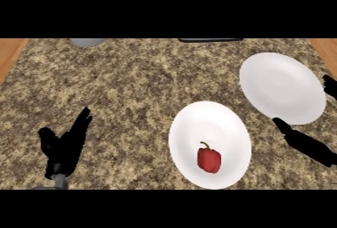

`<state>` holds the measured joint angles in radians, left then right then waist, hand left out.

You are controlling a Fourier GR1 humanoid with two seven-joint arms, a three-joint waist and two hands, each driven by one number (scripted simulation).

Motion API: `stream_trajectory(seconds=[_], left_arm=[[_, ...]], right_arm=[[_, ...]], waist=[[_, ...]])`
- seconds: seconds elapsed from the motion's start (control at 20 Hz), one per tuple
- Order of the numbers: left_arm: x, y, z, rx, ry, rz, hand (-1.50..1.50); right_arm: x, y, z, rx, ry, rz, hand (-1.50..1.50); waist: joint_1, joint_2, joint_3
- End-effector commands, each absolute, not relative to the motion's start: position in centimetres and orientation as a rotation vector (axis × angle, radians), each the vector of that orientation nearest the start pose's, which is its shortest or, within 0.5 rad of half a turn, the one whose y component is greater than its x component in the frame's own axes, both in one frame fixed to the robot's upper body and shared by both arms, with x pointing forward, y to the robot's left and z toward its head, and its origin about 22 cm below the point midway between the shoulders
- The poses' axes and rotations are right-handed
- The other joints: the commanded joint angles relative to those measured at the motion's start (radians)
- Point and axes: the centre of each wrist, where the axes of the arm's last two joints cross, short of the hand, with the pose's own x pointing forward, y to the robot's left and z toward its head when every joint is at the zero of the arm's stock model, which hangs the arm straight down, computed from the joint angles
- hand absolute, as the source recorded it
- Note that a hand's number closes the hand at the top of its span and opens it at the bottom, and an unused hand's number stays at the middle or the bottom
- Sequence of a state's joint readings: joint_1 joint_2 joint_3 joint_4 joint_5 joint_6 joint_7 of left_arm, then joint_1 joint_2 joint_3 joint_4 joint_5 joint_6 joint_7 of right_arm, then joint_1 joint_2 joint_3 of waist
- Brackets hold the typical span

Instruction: Pick the bell pepper from the plate and place it in the plate

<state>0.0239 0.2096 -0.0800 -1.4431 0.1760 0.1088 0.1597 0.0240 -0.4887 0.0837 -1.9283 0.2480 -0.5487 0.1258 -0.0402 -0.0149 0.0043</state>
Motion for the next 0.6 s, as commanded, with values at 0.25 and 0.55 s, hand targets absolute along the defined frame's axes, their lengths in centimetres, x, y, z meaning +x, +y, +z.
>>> stream_trajectory(seconds=[0.25, 0.55], left_arm=[[23.8, 24.6, -3.0, 0.025, -1.188, 0.017, 0.0], [24.3, 24.8, -2.3, 0.001, -1.186, -0.014, 0.0]], right_arm=[[15.8, -27.0, 12.8, -0.85, -1.572, 0.524, -1.5], [14.5, -24.2, 16.4, -0.888, -1.365, 0.708, -1.5]], waist=[[0.009, 0.011, -0.01], [0.04, 0.015, -0.009]])
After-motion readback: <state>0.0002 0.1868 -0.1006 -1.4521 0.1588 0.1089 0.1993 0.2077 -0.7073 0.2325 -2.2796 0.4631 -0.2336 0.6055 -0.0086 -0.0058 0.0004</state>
